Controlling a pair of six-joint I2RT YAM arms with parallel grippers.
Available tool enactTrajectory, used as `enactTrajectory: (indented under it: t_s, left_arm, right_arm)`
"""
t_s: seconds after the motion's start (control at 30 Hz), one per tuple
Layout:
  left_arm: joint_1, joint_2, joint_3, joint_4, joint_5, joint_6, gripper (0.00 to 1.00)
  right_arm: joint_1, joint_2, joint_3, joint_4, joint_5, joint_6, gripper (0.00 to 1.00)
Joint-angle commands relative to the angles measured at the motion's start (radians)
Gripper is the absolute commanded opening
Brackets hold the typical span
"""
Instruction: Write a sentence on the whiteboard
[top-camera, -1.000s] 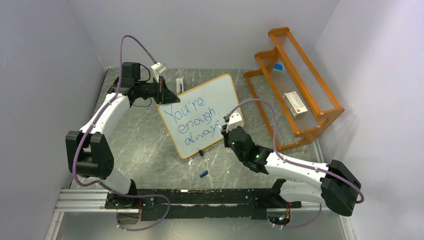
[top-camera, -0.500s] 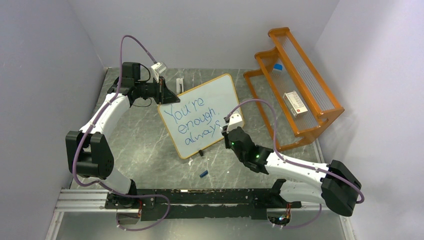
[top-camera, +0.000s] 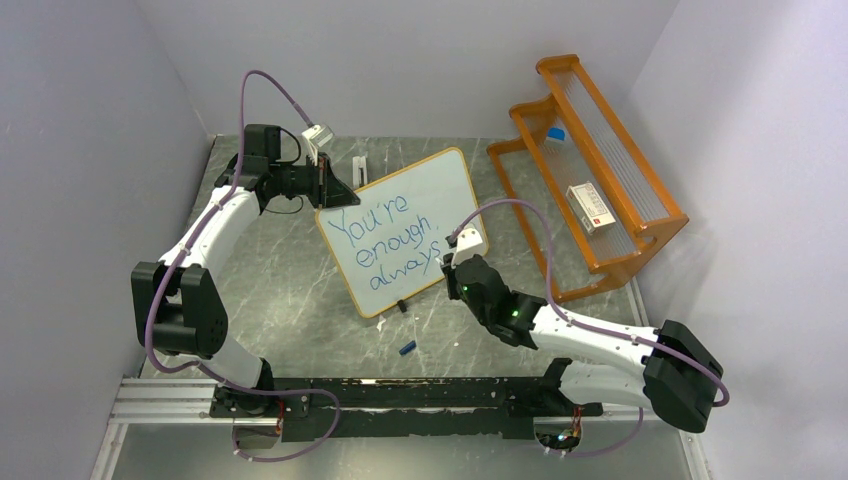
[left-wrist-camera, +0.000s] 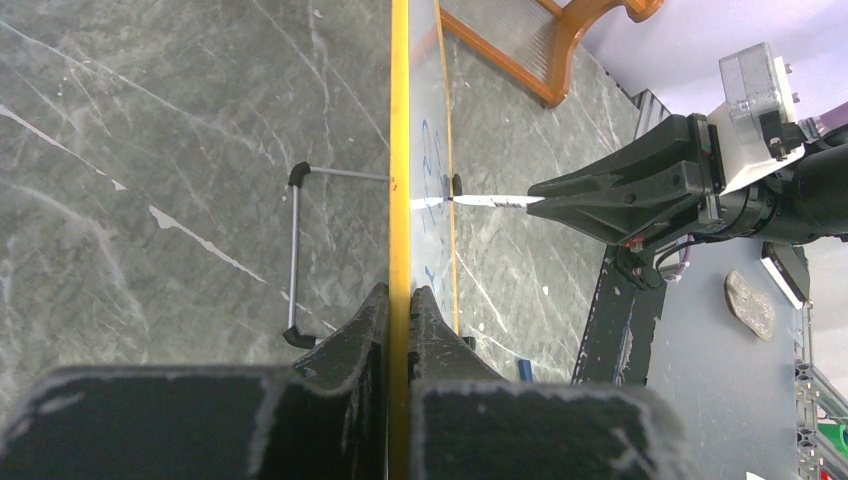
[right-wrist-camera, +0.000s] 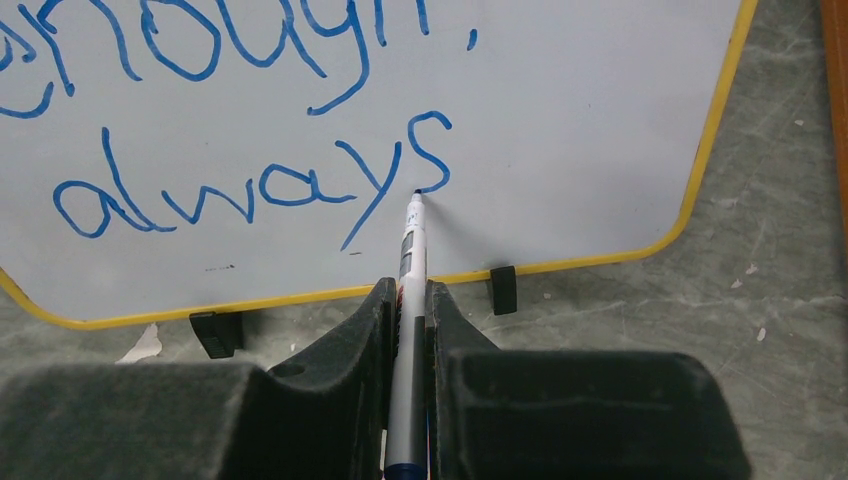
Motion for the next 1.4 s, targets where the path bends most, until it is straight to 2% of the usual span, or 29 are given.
enactTrajectory:
  t_s: [0.0, 0.47, 0.77, 1.37]
  left_arm:
    - [-0.003, 0.034, -0.004, -0.043, -0.101, 0.077, 0.05]
    - [-0.003, 0.037, -0.005, -0.041, -0.101, 0.075, 0.05]
    - [-0.003, 0.036, -0.005, -0.039, -0.1, 0.075, 0.05]
    - [-0.003, 0.034, -0.005, -0.041, -0.098, 0.077, 0.05]
  right_arm:
    - [0.005, 0.013, 0.014, 0.048, -0.016, 0.022, 0.0]
    - [0.003, -0.087, 0.002, -0.002, 0.02, 0.04, 0.0]
    - [-0.024, -0.061, 0.008, -0.079, 0.113, 0.1, 0.0]
    - [-0.064, -0.002, -0.023, 0.032, 0.07, 0.109, 0.0]
